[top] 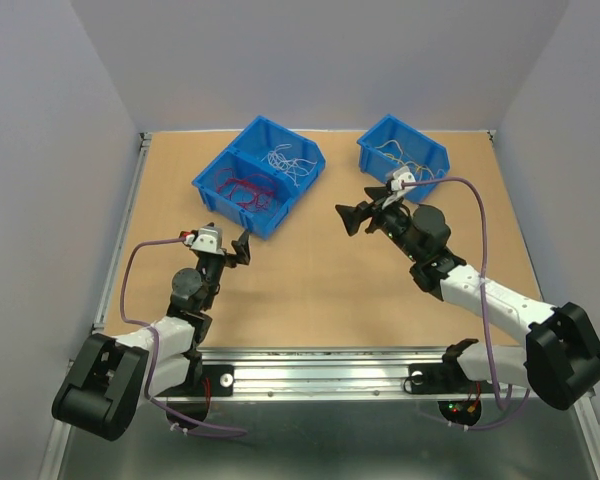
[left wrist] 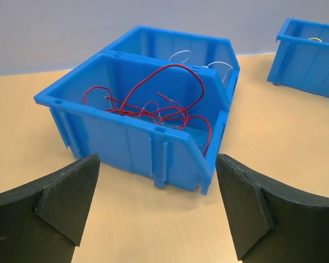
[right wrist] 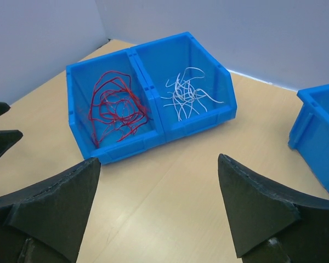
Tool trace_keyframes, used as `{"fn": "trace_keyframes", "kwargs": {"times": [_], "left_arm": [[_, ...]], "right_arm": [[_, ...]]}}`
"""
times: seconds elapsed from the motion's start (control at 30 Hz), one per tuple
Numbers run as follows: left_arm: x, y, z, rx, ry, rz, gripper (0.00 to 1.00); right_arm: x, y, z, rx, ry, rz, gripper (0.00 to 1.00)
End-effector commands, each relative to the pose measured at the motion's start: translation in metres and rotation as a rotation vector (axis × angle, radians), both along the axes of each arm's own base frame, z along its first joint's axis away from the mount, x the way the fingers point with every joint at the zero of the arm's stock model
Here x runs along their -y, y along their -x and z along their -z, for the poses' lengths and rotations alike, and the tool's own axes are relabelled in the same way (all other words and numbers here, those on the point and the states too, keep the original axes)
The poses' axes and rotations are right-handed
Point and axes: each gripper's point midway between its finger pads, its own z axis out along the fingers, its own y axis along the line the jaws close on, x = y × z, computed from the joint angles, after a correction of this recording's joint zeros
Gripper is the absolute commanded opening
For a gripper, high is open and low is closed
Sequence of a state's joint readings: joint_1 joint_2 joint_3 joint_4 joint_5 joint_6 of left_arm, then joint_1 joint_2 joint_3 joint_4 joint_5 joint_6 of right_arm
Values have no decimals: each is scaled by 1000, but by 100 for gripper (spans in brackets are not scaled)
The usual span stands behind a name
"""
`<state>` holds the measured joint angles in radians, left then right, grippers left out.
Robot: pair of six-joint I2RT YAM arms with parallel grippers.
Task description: Untangle the cables
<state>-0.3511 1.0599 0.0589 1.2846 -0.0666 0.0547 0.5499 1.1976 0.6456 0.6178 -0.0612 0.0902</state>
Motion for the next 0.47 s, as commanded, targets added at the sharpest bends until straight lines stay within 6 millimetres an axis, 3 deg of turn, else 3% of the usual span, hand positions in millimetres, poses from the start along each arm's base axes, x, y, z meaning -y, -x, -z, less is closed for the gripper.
{"fn": "trace_keyframes", "kwargs": {"times": [0.0,0.43], "left_arm": [[-32,68,-177,744,249,-44,99],[-31,66,-177,739,234,-48,99]], "right_arm": [[2,3,-15,77,-31,-1,94],[7,8,-19,117,-33,3,96]]}}
